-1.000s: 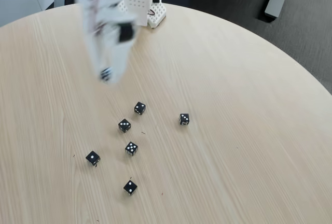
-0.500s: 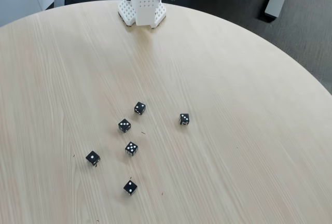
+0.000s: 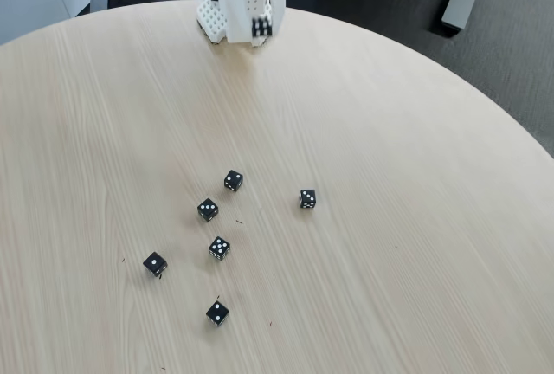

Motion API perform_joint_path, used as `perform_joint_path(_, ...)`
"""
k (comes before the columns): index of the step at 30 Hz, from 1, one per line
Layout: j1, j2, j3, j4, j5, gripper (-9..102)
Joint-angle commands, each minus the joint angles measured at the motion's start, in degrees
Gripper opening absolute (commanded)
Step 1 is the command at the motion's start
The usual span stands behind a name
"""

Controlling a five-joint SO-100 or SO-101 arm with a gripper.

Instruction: Pick up the dice with number 6

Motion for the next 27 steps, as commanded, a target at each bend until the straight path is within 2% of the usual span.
perform_joint_path(1, 0.3, 0.7, 2.7, -2.9, -1.9, 0)
perform_joint_path(15, 0.4, 0.7, 26.9, -17.5, -9.6, 0)
perform_joint_path(27, 0.4, 0.7, 28.2, -17.8, -7.0, 0)
